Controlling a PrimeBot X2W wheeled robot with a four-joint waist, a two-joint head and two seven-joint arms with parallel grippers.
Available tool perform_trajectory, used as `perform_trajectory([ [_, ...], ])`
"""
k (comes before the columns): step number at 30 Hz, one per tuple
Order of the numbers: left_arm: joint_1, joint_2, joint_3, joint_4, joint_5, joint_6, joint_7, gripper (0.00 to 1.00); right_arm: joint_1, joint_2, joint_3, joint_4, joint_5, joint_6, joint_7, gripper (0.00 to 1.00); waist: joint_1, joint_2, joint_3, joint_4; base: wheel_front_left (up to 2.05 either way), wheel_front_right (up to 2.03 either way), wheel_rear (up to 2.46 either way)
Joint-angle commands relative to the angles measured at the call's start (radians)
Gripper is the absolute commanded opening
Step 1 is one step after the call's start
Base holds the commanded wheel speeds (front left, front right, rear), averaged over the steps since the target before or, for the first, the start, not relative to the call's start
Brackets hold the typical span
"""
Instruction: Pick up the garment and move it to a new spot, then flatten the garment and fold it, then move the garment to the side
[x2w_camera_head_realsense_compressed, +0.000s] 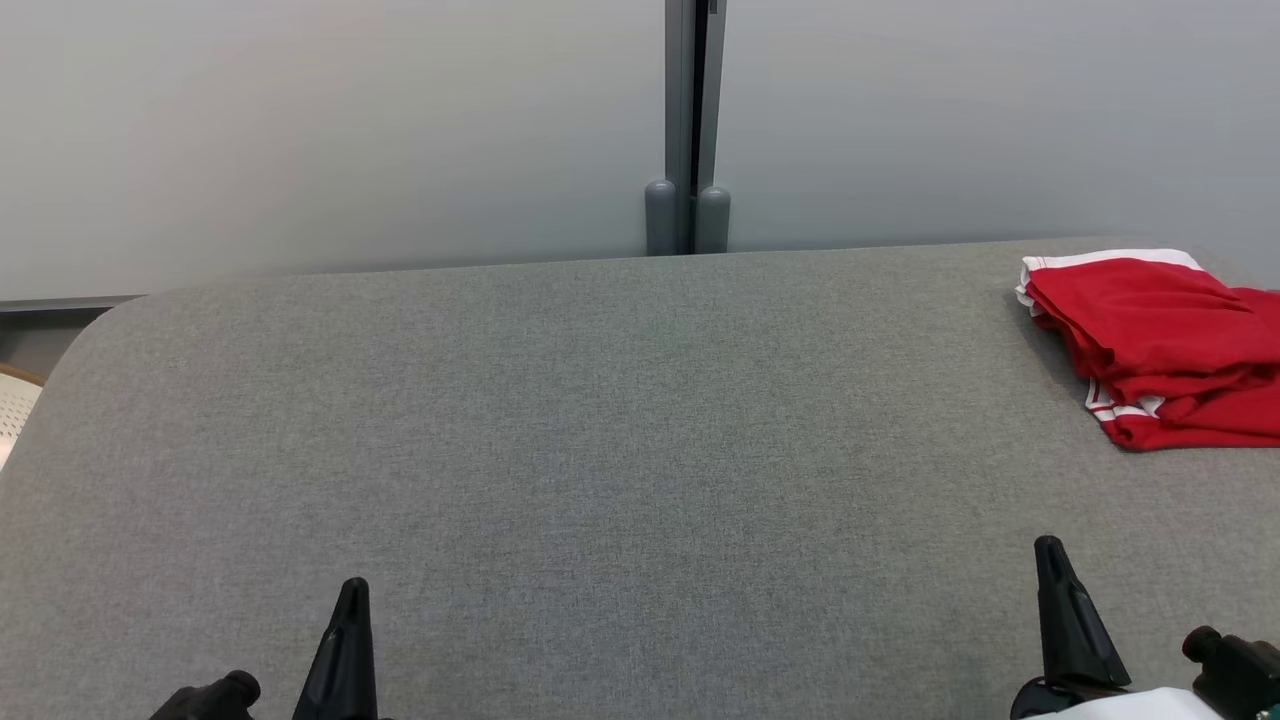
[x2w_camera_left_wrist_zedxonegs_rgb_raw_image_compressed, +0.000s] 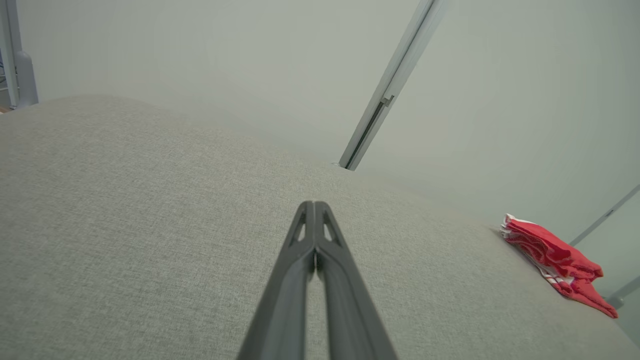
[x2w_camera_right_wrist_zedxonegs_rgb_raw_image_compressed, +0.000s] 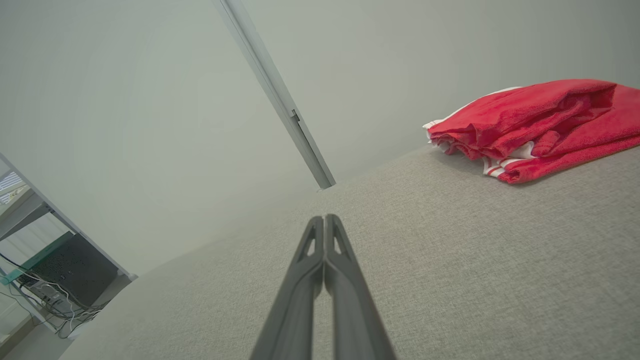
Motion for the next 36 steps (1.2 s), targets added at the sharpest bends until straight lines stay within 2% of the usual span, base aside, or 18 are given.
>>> perform_trajectory([
  [1, -0.032, 0.009, 0.008, -0.009, -0.029, -0.006, 0.003, 0.0, -0.027, -0.008, -0.008, -0.009, 0.028, 0.0, 0.005, 0.0, 0.0, 0.0, 0.0, 0.0, 0.0, 0.0, 0.0],
  [16, -0.087, 0.02, 0.033, 0.031, -0.269, -0.037, 0.052, 0.0, -0.066, -0.013, -0.036, 0.008, 0.259, 0.0, 0.056, 0.0, 0.0, 0.0, 0.004, 0.003, 0.0, 0.0, 0.0],
  [36, -0.144, 0.026, 0.07, 0.068, -0.527, -0.068, 0.112, 0.0, -0.108, -0.013, -0.072, 0.029, 0.51, 0.0, 0.118, 0.0, 0.0, 0.0, 0.009, 0.006, 0.0, 0.0, 0.0],
])
